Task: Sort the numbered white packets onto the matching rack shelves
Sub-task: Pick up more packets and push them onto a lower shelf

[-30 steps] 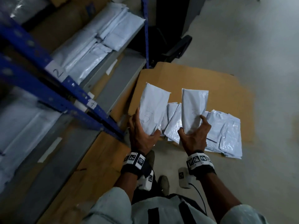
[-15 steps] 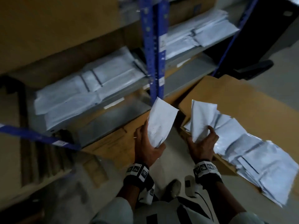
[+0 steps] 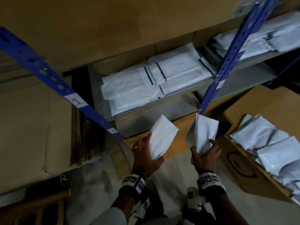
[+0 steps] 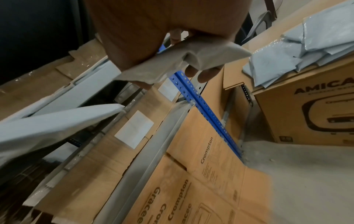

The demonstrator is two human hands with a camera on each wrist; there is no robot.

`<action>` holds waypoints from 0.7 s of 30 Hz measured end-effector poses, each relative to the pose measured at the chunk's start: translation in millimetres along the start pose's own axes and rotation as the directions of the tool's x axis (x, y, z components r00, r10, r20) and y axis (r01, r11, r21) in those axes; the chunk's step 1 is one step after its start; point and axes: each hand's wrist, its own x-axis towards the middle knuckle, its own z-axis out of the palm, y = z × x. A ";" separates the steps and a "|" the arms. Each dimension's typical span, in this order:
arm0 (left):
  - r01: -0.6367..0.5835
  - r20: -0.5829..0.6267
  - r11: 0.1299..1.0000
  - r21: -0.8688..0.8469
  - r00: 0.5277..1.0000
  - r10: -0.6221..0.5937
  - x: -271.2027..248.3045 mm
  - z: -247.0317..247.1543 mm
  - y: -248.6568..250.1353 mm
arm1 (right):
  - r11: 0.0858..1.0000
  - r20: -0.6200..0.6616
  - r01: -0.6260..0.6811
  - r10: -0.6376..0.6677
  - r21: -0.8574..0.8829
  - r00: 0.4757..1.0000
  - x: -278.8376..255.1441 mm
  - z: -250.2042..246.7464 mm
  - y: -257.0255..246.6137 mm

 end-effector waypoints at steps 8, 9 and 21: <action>-0.068 0.127 0.991 0.114 0.990 0.053 55.4 -27.0 -59.1 | 0.990 0.138 -0.095 0.109 -0.106 0.984 -10.1 59.7 -29.8; -0.061 0.149 0.990 0.129 0.988 0.041 67.7 -27.2 -61.6 | 0.987 0.145 -0.104 0.121 -0.120 0.982 -2.4 66.3 -34.4; -0.117 0.129 0.931 0.345 0.989 0.076 165.0 59.8 -153.7 | 0.988 0.146 -0.009 0.032 -0.154 0.989 121.0 184.8 -19.7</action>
